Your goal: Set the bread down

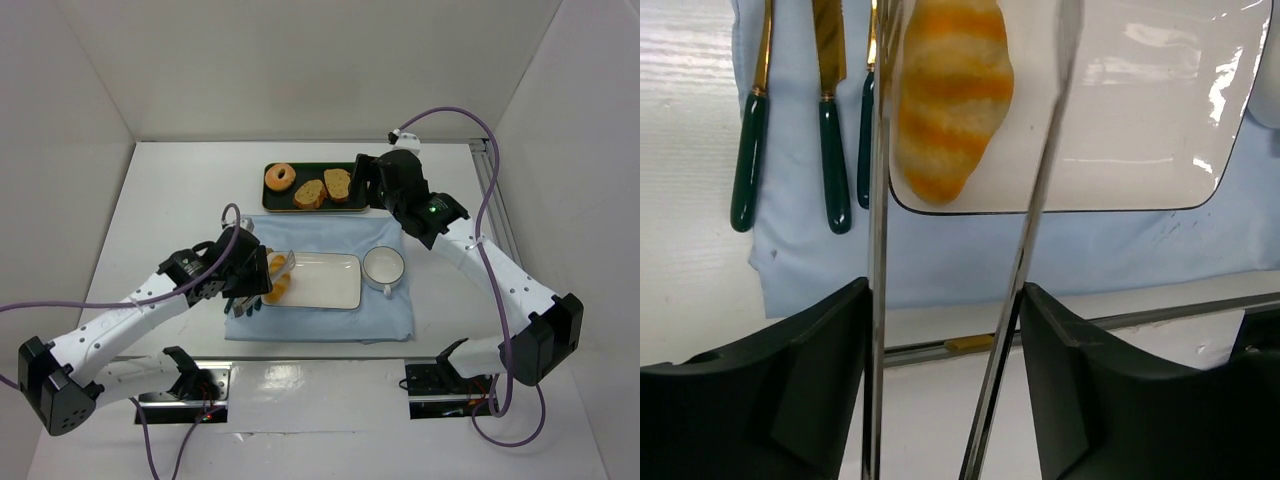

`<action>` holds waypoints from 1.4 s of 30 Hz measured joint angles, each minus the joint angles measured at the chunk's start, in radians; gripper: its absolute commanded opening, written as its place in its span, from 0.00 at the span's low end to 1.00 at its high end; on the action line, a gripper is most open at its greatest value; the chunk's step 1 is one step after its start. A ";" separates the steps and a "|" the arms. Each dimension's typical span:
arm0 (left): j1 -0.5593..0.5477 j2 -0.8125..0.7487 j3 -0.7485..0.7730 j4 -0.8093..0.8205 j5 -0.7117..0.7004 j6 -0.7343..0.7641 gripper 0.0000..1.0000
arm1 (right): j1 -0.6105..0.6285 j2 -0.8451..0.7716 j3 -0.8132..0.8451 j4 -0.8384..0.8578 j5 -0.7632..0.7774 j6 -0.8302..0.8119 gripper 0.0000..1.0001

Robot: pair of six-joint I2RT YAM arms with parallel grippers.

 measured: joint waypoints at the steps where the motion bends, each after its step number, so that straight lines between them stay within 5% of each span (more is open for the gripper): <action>1: -0.002 0.000 0.009 -0.008 -0.010 -0.002 0.68 | 0.000 0.000 0.000 0.000 0.002 0.000 0.99; 14: -0.004 -0.048 0.080 -0.061 -0.091 0.002 0.64 | 0.000 0.000 0.000 0.000 0.005 0.000 0.99; 27: 0.014 -0.024 0.204 -0.065 -0.345 0.135 0.69 | 0.000 0.000 0.000 -0.004 0.003 0.000 0.99; 42: 0.428 0.194 0.137 0.164 -0.294 0.320 0.69 | -0.001 -0.071 -0.016 -0.078 -0.001 -0.005 1.00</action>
